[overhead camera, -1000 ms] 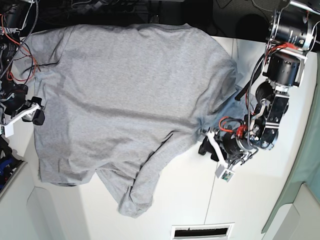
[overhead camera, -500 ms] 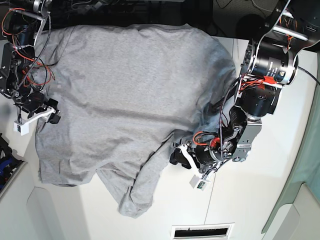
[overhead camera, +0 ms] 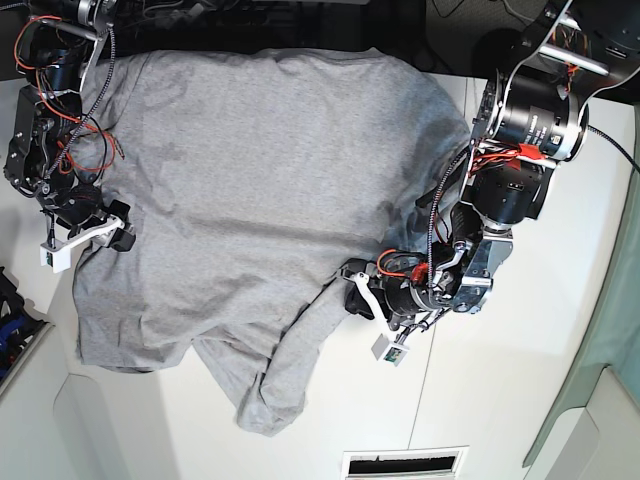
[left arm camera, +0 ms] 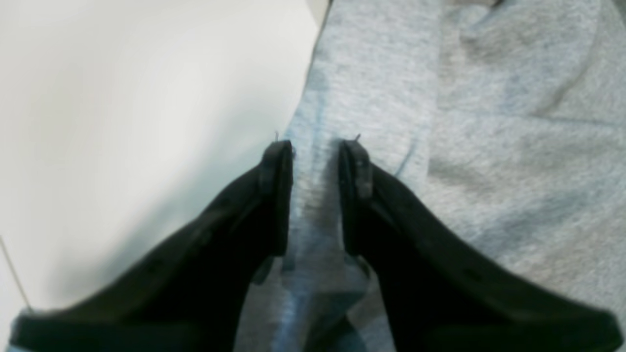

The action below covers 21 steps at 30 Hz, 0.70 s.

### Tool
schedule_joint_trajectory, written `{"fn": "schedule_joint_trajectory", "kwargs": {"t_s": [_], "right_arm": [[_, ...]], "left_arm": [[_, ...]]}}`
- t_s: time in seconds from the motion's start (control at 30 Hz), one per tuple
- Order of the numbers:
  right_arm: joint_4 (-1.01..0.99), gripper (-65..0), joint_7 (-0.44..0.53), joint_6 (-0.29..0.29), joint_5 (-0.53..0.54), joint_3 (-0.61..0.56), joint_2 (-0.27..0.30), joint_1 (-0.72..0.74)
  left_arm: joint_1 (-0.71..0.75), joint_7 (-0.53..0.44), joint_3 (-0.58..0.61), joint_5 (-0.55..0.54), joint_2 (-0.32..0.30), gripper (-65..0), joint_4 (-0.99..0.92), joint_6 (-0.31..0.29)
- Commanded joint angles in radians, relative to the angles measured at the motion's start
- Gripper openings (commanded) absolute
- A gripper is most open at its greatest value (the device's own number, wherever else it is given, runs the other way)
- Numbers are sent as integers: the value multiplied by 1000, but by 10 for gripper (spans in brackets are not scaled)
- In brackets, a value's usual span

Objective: Layout the t-shirt on the table in an organized manner, then fold the t-shirt properly
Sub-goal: 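Pinch the shirt side with the left gripper and drag it outward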

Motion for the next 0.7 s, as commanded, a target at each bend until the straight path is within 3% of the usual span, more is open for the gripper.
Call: {"fn": "schedule_joint_trajectory", "kwargs": {"t_s": [0.0,0.1,0.23,0.37,0.43,0.57,0.67], "right_arm": [[7,-368,-16,0,-9,2,11,13],[7,-367,-20,0,-9,2,11,13],[7,-367,-23,0,-9,2,11,13],[7,-368,-44,0,-9,2,11,13],[7,-368,-47,0,-9,2,11,12],[7,-368,-46,0,-9,2,11,13],[7,-368,-46,0,-13,2,11,12]], "left_arm": [[-32,-21,-3,-12,-2,-481,14,-4],[-32,-21,-3,-13,-2,-466,14,-5],[-29,-21,5,-24,0,-343,14,-68],[-21,-47,40,-16,1,-345,13,-56],[-14,-55,59,-13,1,-388,13,-21],[4,-60,88,-9,1,-650,13,21],[-1,-63,92,25,0,-650,13,23]]}}
